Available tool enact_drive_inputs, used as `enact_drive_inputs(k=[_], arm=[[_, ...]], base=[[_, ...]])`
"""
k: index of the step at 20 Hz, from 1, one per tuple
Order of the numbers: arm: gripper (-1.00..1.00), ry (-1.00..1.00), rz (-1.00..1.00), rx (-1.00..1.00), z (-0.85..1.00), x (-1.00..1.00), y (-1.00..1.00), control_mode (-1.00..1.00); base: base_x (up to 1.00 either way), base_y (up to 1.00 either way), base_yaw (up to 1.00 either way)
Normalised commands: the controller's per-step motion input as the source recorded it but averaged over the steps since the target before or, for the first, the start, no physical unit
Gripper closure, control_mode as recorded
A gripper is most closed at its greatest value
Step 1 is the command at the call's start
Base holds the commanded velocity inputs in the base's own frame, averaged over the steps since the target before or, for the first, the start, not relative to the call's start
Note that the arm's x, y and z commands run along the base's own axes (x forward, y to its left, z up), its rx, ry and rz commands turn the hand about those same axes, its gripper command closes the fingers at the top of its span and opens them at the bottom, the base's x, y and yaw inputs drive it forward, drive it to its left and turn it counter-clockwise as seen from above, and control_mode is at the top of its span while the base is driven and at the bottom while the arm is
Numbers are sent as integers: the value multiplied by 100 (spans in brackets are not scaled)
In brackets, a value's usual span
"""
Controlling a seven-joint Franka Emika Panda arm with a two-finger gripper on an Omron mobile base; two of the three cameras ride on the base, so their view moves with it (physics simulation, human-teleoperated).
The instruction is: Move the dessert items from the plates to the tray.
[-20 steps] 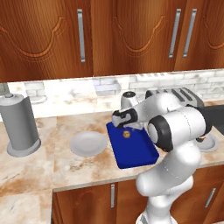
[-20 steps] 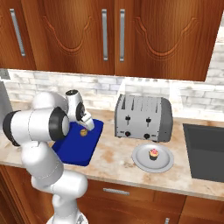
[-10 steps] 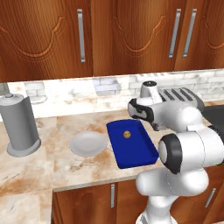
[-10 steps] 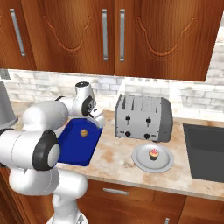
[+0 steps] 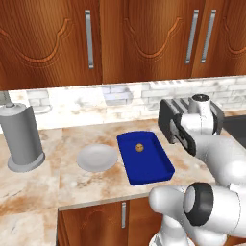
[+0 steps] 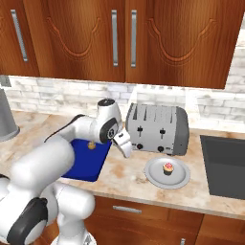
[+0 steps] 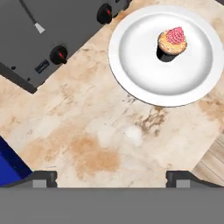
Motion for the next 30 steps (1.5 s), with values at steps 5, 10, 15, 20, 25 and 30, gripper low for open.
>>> enact_drive_inputs(k=[5,10,15,20,25,30], arm=[[-100,7,-14,-6,28,-25,-100,-100],[-100,11,-13,-9,37,4,-100,-100],[-100,17,-8,-6,44,24,-100,-100],[-100,-2,2,0,0,7,-29,-100],[-100,13,14,33,-4,0,-61,-100],[-100,4,11,41,-15,0,-18,-100]], base=[[0,0,0],[0,0,0],[0,0,0],[0,0,0],[0,0,0],[0,0,0]])
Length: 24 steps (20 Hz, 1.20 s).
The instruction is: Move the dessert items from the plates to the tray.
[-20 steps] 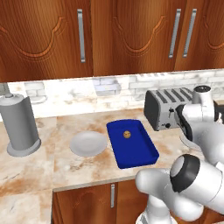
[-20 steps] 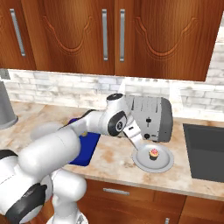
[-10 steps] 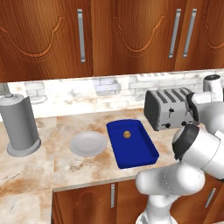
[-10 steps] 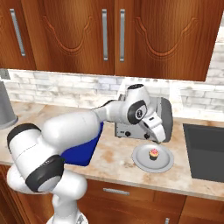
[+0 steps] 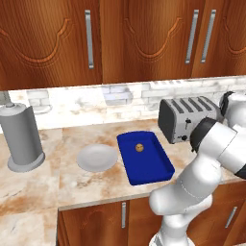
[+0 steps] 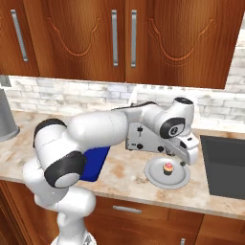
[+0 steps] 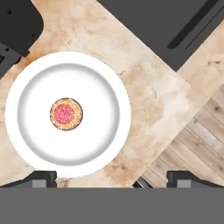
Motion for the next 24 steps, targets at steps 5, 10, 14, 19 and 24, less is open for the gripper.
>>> enact_drive_inputs(k=[5,10,14,19,24], arm=[[-100,0,3,31,-29,5,1,-100],[-100,0,0,3,-3,0,4,-100],[-100,0,0,0,-18,9,35,-100],[-100,-2,0,0,-15,37,11,-100],[-100,-1,0,-3,-35,30,18,-100]], base=[[0,0,0],[0,0,0],[0,0,0],[0,0,0],[0,0,0]])
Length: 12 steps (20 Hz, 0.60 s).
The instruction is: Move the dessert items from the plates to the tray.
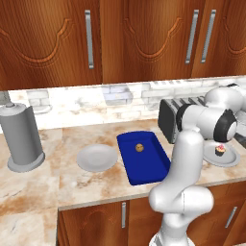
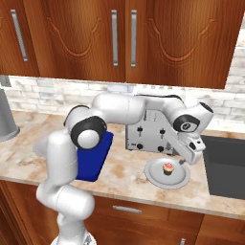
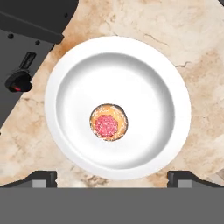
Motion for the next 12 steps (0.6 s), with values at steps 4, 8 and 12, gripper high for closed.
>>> enact_drive_inputs(k=[4,8,12], arm=[[-100,-7,0,-4,-46,19,22,-100],[-100,-4,0,-4,-48,14,21,-100],[-100,-4,0,-1,-34,8,8,-100]], base=[[0,0,0],[0,0,0],[0,0,0]])
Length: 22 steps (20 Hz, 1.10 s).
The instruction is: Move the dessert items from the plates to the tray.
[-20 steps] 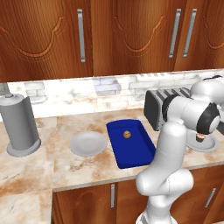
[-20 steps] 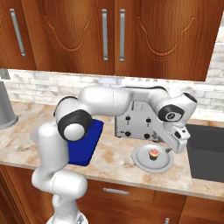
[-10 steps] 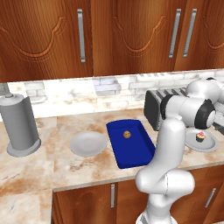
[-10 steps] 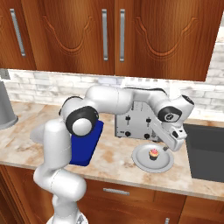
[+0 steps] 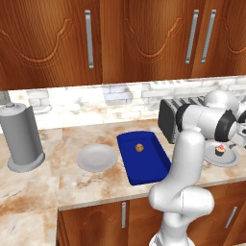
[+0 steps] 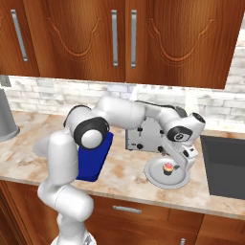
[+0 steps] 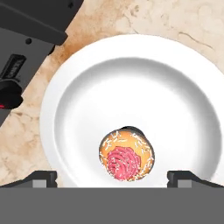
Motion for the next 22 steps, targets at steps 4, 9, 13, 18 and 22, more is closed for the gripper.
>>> enact_drive_inputs(k=[4,9,13,18,22], arm=[[-100,0,0,-2,-38,3,11,-100],[-100,0,0,0,-14,0,0,-100],[-100,1,0,0,-12,-2,-17,-100],[-100,0,0,0,0,0,-3,-100],[-100,0,0,0,0,0,0,-100]], base=[[0,0,0],[0,0,0],[0,0,0],[0,0,0],[0,0,0]])
